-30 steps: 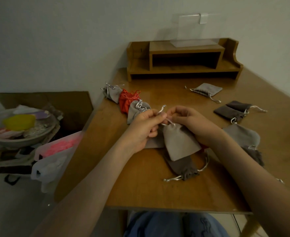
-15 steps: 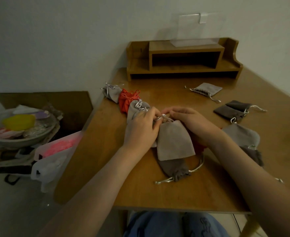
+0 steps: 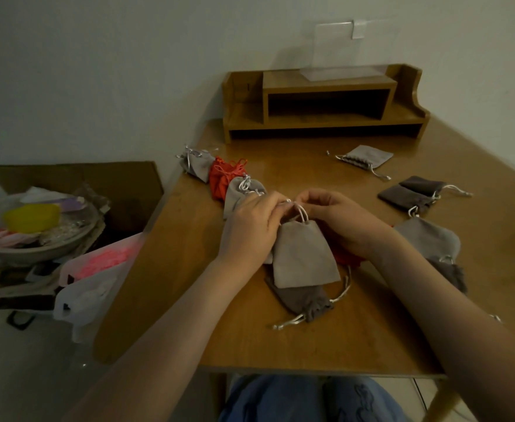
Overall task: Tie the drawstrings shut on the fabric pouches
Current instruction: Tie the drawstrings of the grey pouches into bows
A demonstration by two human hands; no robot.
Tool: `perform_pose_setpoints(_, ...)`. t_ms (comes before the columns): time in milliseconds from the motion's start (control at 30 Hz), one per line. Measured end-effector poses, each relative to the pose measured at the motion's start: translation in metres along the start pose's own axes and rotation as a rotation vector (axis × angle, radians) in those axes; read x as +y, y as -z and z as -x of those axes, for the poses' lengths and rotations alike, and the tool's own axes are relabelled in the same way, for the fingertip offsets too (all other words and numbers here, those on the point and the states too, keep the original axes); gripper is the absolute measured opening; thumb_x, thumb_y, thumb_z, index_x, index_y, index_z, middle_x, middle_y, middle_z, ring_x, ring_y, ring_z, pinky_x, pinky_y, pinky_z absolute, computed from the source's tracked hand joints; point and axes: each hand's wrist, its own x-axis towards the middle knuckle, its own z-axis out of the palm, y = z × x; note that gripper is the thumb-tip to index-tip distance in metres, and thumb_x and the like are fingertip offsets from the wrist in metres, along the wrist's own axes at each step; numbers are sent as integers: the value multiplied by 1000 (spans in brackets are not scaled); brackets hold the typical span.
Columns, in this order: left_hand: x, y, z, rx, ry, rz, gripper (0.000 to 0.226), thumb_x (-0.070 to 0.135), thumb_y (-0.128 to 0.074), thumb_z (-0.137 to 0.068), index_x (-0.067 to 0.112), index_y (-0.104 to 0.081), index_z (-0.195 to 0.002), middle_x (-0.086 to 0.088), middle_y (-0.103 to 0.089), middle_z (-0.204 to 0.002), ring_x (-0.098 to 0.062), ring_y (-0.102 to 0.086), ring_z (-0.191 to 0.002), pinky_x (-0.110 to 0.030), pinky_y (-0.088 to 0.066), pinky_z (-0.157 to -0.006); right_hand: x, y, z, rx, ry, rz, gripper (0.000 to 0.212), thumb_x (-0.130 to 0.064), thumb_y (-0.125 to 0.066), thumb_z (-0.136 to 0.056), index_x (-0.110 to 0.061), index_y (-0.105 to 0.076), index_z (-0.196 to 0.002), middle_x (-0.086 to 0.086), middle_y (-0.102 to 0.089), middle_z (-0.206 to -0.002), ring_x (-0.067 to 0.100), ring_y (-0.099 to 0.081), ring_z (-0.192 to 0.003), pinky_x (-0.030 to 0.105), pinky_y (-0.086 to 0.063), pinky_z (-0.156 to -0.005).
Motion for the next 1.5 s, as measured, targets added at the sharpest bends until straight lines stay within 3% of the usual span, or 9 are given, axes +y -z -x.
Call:
perform_pose_setpoints(333,5,9,-6,13,463,242,19,18,-37,-103,16,-52,-91,9,-54,-71,0,-53,-66,-7,-42,-61,-2,15,-4,398,115,-482,20,-8,-40,-99,-11,-53,-84,2,-68,-71,13,-64,-63,30,-50,-69)
perform_pose_setpoints(500,8,11,-6,-48,464,473,24,19,-42,-101,18,-55,-81,6,-56,-65,3,-52,-55,-10,-40,-56,-5,19,-2,230,128,-700,40,-25,-33,-103,2,-48,-129,11,-71,-99,20,-66,-92,28,-56,-69)
perform_pose_setpoints(633,13,16,-10,-151,594,1067,17,9,-42,-100,12,-56,-91,3,-64,-71,-4,-53,-64,-15,-45,-62,-8,19,1,140,76,-558,23,-29,-38,-101,-9,-51,-103,1,-60,-72,13,-55,-64,24,-50,-57)
perform_pose_setpoints(800,16,24,-15,-286,653,1517,8,8,-52,-85,9,-52,-93,-9,-68,-76,-10,-54,-61,-18,-47,-58,-6,12,-1,23,60,-360,12,-15,-47,-93,-15,-57,-86,1,-51,-68,14,-45,-62,27,-38,-62)
perform_pose_setpoints(1033,15,23,-15,-302,660,1465,4,12,-56,-81,11,-53,-84,-4,-63,-64,-7,-49,-52,-15,-41,-50,-6,12,0,-74,66,-288,12,-10,-51,-84,-13,-62,-87,9,-54,-78,15,-53,-62,21,-47,-53)
perform_pose_setpoints(1200,13,22,-15,-241,676,1470,4,12,-56,-82,12,-52,-84,-4,-65,-69,-7,-49,-53,-15,-39,-51,-9,12,5,-159,91,-258,21,-30,-51,-82,-12,-60,-85,8,-55,-79,17,-53,-69,27,-45,-64)
perform_pose_setpoints(1300,12,26,-17,-261,688,1567,4,12,-53,-84,13,-51,-86,-7,-71,-81,-4,-45,-49,-13,-39,-50,-8,7,4,-167,137,-142,41,-37,-63,-82,1,-58,-98,25,-58,-98,24,-58,-90,31,-50,-79)
perform_pose_setpoints(1400,13,28,-18,-279,696,1589,5,11,-54,-82,13,-52,-86,-9,-71,-88,-3,-42,-45,-15,-48,-57,-4,0,6,-231,141,-134,75,-40,-73,-79,15,-45,-123,45,-43,-119,40,-45,-104,51,-35,-91)
perform_pose_setpoints(1500,9,23,-16,-325,649,1540,8,18,-66,-81,18,-59,-86,-13,-66,-102,-16,-54,-68,-32,-48,-74,-4,-1,5,-217,172,-129,72,-41,-78,-75,12,-52,-116,38,-47,-109,37,-36,-104,49,-24,-87)
